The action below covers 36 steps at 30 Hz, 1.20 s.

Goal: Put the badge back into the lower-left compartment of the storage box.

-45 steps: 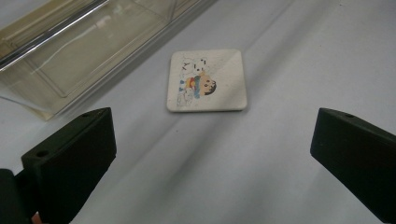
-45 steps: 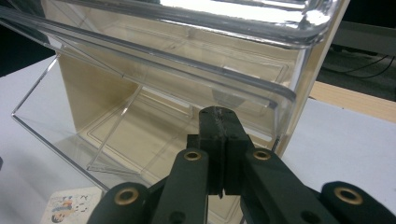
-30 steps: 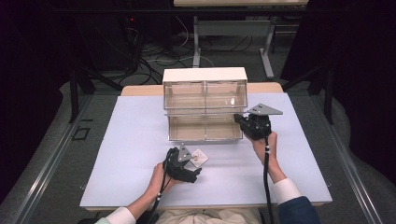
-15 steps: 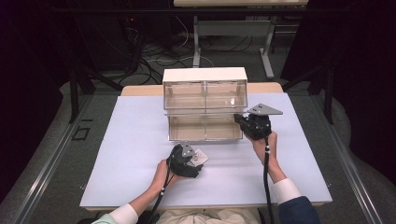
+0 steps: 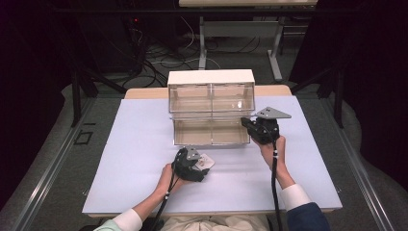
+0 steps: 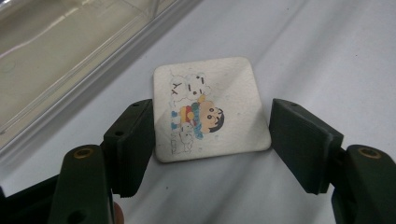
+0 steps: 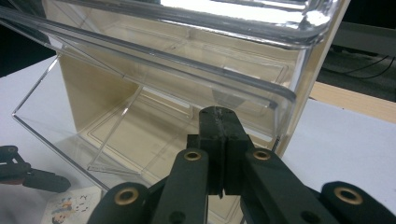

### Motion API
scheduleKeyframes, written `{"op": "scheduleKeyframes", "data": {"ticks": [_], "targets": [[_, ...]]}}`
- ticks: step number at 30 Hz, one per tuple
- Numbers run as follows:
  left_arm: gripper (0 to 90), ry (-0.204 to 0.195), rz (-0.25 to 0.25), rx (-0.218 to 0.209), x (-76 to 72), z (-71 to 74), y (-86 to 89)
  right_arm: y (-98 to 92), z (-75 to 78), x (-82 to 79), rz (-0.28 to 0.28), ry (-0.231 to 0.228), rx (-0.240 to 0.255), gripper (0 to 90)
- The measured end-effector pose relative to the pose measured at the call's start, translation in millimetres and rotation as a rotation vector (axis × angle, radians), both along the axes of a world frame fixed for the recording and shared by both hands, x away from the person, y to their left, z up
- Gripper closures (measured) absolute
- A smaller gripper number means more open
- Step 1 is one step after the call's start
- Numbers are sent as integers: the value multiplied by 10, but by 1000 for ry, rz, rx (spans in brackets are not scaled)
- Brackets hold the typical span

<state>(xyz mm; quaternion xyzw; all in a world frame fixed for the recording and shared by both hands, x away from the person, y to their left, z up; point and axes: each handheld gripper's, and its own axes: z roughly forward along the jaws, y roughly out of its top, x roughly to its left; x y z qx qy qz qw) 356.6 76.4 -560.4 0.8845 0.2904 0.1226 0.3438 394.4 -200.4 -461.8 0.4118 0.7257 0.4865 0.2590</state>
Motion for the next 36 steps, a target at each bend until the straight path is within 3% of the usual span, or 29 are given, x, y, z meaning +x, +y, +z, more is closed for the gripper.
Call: {"op": "scheduleKeyframes", "data": {"ticks": [3,14,21,36], "targets": [[321,18,1,-10,11,-5,11,2,1,-1,-2,-1,0,900],[332,22,-5,-17,20,-6,17,5,3,-3,-1,1,1,900],[337,-4,-20,4,-8,32,-3,13,1,-8,-6,4,-1,900],[337,-23,-35,-29,-90,202,35,17,2,-12,-7,-4,-6,900]]}}
